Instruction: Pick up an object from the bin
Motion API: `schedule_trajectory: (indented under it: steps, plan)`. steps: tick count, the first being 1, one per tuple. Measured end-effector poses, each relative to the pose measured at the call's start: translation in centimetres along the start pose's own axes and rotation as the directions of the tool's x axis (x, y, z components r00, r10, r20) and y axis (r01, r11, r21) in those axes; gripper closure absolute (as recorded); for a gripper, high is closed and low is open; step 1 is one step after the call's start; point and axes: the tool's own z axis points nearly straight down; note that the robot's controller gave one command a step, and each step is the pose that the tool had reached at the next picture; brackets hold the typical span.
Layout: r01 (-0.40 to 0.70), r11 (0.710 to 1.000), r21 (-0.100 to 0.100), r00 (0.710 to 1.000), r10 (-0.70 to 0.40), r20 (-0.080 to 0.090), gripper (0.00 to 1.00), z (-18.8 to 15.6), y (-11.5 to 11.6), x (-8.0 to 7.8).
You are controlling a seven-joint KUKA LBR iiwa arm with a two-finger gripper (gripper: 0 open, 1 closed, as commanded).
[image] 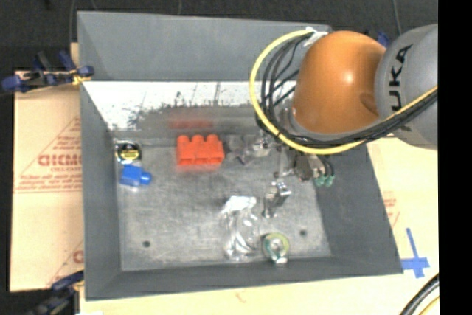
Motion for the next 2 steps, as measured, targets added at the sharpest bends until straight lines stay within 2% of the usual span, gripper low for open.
schedule_trajectory:
  steps: [1,2]
  plan:
    - [0.244,0.970,0.004,0.970,-0.244,0.011,0.00,14.57,-2.50,0.13]
    - [0.243,0.970,0.009,0.970,-0.243,0.030,1.00,14.07,-2.49,-0.42]
